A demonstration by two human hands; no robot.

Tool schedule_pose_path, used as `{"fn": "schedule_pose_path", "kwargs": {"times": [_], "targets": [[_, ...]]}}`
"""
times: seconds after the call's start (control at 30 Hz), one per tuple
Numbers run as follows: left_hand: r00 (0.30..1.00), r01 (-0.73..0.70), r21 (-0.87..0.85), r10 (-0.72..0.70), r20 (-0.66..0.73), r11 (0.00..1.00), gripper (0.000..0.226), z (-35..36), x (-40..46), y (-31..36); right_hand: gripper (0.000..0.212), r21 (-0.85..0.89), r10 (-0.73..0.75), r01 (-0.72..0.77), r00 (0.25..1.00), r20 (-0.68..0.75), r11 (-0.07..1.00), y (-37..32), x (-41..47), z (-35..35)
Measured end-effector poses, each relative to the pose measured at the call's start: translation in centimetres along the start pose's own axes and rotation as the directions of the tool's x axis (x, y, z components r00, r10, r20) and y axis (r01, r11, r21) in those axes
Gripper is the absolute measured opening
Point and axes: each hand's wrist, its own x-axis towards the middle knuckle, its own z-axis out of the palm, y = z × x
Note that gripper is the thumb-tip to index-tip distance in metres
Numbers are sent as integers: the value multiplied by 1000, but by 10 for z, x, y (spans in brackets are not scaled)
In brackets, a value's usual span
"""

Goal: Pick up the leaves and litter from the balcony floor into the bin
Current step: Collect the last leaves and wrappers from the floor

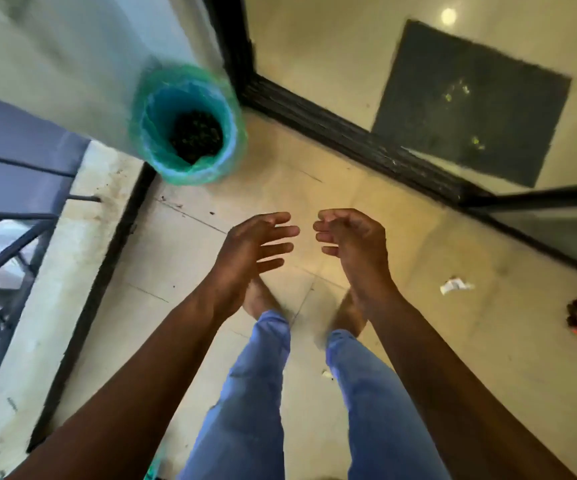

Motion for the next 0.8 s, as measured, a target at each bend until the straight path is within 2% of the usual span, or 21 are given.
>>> {"fn": "schedule_pose_path", "kwargs": {"times": [0.17,0.3,0.4,0.5,0.6,0.7,0.8], "targets": [[998,25,374,-45,44,927,27,85,5,-58,11,101,59,-43,984,-168,994,88,-16,-95],[991,-41,559,-36,125,828,25,181,-1,-92,18,118,80,-45,949,-306,992,137,-38,-187],[966,-143,671,-45,255,728,25,261,-10,-116,16,141,100,-46,912,-397,989,161,-59,-265],[918,-241,728,-93,386,642,24,345,-22,-139,10,158,119,-49,875,-469,986,185,-74,-348],[846,-298,756,-206,492,583,36,434,-37,-167,10,218,155,-43,833,-531,975,215,-91,-436],[811,-365,801,-260,524,475,41,508,-52,-193,10,239,155,-13,795,-586,971,238,-107,-510],[767,-443,797,-286,574,411,44,581,-60,-216,13,265,165,11,758,-631,964,259,-122,-573]]}}
